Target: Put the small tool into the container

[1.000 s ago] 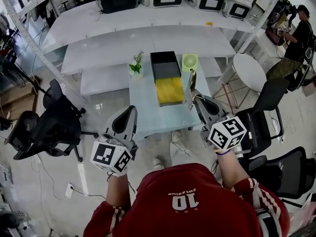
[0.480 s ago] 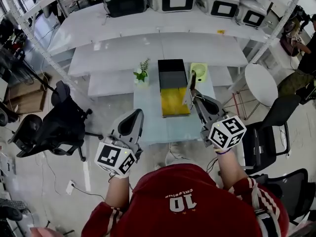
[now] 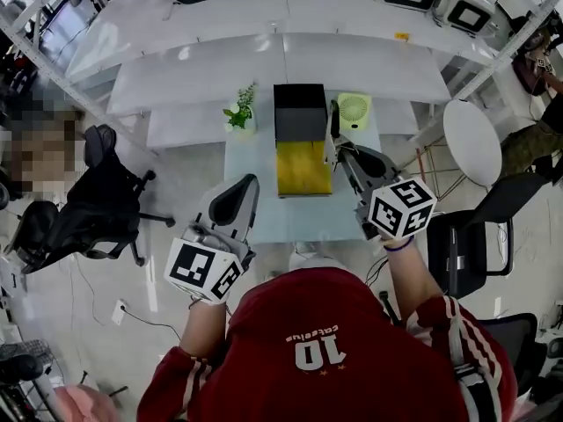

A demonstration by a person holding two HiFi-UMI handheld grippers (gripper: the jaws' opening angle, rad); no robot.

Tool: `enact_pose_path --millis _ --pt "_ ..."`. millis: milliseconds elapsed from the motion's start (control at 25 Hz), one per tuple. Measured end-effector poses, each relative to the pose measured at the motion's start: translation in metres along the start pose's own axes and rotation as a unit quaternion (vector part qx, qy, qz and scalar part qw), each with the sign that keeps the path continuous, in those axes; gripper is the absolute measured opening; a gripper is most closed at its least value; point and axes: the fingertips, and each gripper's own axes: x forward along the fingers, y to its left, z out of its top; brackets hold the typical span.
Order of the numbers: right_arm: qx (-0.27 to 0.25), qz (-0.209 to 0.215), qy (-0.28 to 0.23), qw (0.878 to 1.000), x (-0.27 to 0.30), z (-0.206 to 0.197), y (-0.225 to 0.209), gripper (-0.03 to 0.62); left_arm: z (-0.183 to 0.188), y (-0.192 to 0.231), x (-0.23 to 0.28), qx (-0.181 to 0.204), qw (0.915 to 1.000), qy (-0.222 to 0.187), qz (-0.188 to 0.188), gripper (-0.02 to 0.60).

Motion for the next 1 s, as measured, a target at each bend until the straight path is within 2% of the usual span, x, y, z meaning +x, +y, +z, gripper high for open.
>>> enact_pose_path --millis 200,480,680,1000 --pt "-0.004 0.008 0.047 0.999 0.026 -0.023 -0.018 0.008 -0.014 0.015 0.019 -0.007 0.9997 0.013 0.019 0.0" --pt "0.004 0.024 0.086 0.996 0.053 -0.049 -0.036 0.008 -0.032 0.039 0.043 -0.014 0.9986 0.023 0.045 -0.002" --pt "0.001 0.034 0.14 0.99 0.071 -0.089 -0.048 0.008 -0.054 0.046 0.059 -0.007 0.9972 0.051 0.053 -0.001" --pt "0.03 0.055 0.207 0.976 0.1 -0.149 -0.068 0.008 -0.084 0.058 0.08 -0.024 0.9946 0.076 0.067 0.0"
